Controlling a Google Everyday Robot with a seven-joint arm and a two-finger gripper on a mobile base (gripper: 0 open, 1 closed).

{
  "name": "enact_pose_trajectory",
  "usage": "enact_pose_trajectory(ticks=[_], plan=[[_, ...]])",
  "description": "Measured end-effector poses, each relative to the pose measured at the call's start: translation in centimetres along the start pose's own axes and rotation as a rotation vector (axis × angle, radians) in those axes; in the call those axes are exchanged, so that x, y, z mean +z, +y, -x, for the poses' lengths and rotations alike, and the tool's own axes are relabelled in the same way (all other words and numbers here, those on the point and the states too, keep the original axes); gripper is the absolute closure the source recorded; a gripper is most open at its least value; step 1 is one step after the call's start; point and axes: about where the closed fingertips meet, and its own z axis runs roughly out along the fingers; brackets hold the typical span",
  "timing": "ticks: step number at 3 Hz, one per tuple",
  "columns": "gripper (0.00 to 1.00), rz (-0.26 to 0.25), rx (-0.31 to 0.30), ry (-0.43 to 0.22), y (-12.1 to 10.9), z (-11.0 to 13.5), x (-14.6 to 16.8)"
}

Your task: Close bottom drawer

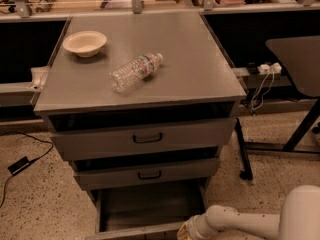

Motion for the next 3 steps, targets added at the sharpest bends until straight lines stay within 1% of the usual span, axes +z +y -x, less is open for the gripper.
enact_pose_trajectory(ticks=[1, 2, 3], plan=[[1.0, -0.017, 0.019, 0.0, -0.2, -0.3, 0.5], [1.0, -0.068, 0.105, 0.003, -0.5, -1.7, 1.9], [1.0, -0.075, 0.108, 0.004, -0.6, -1.8, 1.9]])
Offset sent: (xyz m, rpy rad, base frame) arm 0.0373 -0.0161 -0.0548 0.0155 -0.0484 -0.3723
